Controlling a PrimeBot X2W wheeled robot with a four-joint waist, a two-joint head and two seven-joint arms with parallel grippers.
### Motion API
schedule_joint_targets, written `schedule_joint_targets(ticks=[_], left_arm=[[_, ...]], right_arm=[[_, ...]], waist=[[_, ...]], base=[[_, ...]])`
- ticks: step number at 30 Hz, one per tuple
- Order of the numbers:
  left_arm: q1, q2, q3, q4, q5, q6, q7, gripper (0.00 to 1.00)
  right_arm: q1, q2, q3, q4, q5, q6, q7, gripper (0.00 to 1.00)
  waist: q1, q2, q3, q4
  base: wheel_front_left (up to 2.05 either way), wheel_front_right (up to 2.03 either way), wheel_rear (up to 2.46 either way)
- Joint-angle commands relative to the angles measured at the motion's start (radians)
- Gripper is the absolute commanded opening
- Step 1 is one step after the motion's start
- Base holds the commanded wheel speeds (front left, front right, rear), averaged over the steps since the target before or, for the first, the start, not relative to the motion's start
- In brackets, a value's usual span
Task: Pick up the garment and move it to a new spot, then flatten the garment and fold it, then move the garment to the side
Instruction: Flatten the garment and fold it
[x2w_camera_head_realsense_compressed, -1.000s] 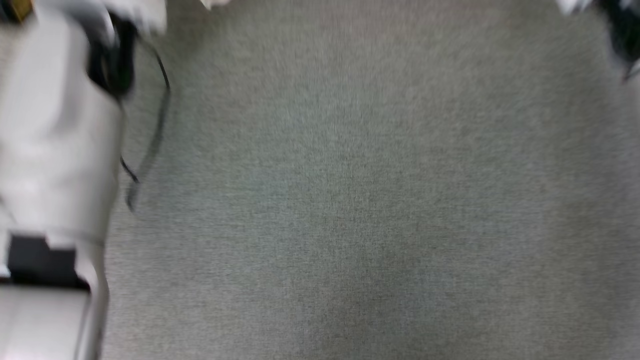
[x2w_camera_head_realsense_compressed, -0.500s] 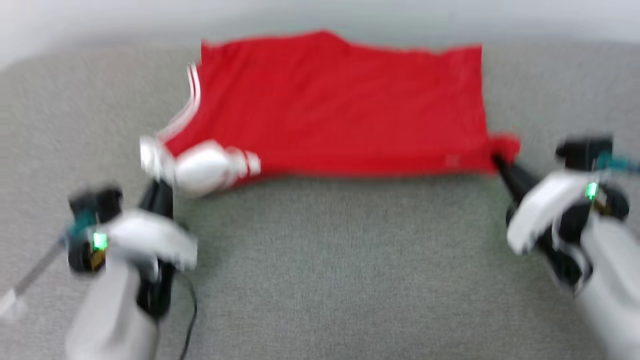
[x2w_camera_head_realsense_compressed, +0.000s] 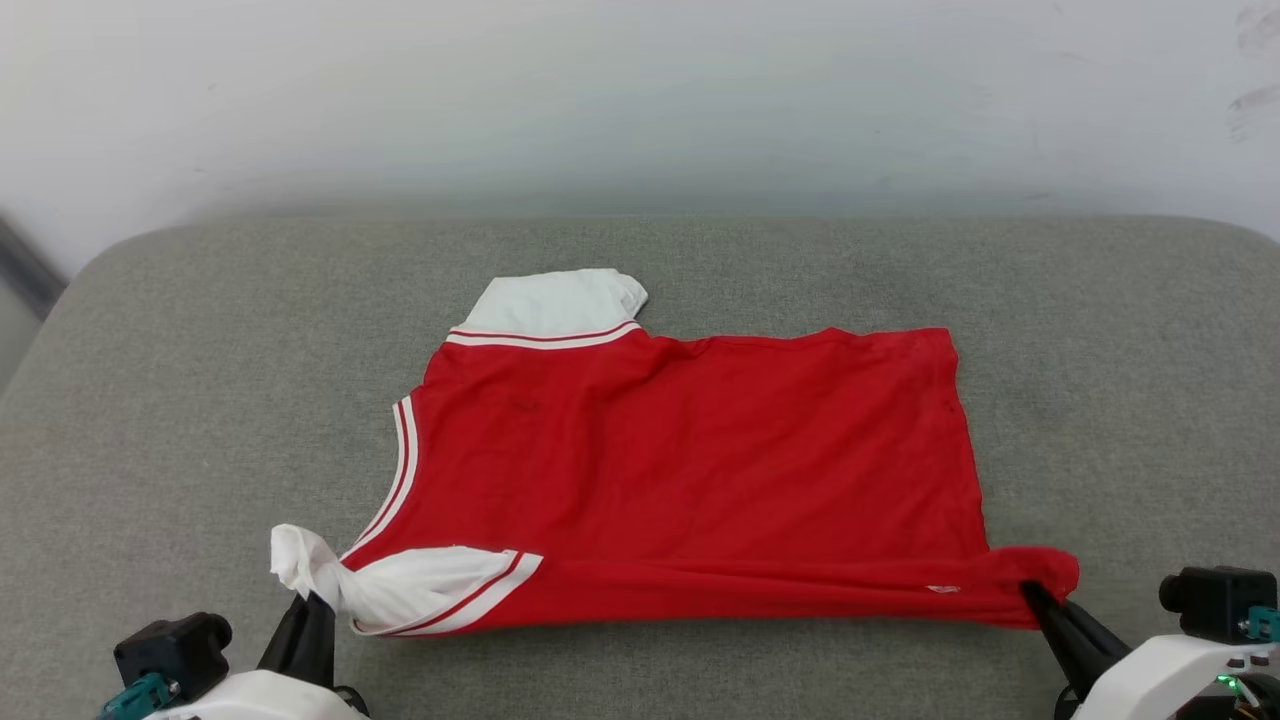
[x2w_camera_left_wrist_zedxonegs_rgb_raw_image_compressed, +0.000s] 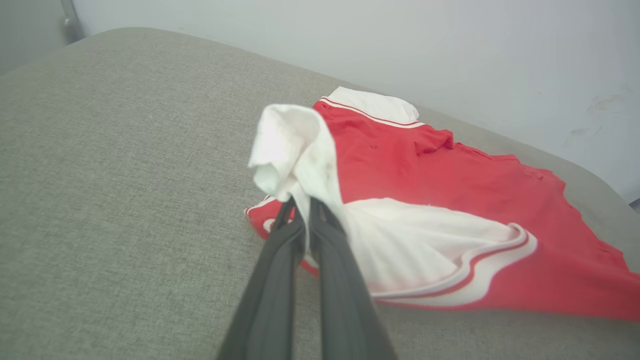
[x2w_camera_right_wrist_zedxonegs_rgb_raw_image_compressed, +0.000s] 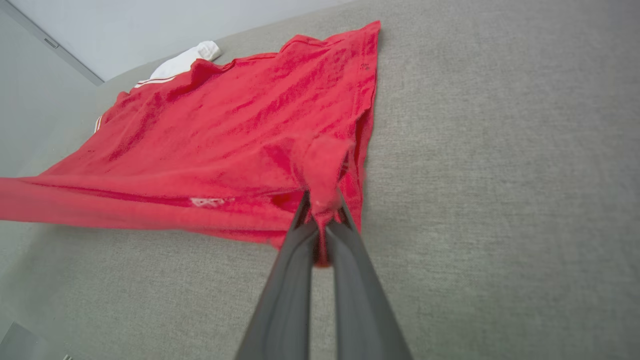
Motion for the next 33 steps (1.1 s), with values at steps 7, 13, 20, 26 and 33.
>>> schedule_joint_targets(ticks=[7,13,20,26,33], left_arm=[[-0.049,0.036,-0.018,-0.057,0.013,0.009,0.072,0.00],[-0.166,0.040,-0.040,0.020,0.016,-0.025,0.082,0.00],[-0.278,0.018,-0.047,0.155,0.000,-0.067,0.050,0.00],[-0.331,-0.012,-0.062,0.277,-0.025,-0.107,0.038,1.00],[-0.341,-0.008,-0.055,0.341,-0.040,-0.123,0.026,1.00]], right_arm=[[0.005,0.098,-0.085,-0.157,-0.134,-0.002,0.228,0.00],[-0.107,0.100,-0.060,-0.111,-0.158,-0.001,0.280,0.00],[-0.234,0.072,-0.009,-0.010,-0.148,-0.001,0.246,0.00],[-0.281,0.067,0.017,0.106,-0.144,-0.001,0.161,1.00],[-0.254,0.049,0.057,0.156,-0.118,-0.002,0.069,1.00]], waist=[[0.0005,0.0000,0.048,-0.012],[0.0005,0.0000,0.132,-0.016],[0.0005,0.0000,0.219,-0.013],[0.0005,0.0000,0.241,-0.007],[0.0005,0.0000,0.204,-0.006]], base=[[0.00,0.00,0.00],[0.00,0.00,0.00],[0.00,0.00,0.00],[0.00,0.00,0.00],[0.00,0.00,0.00]])
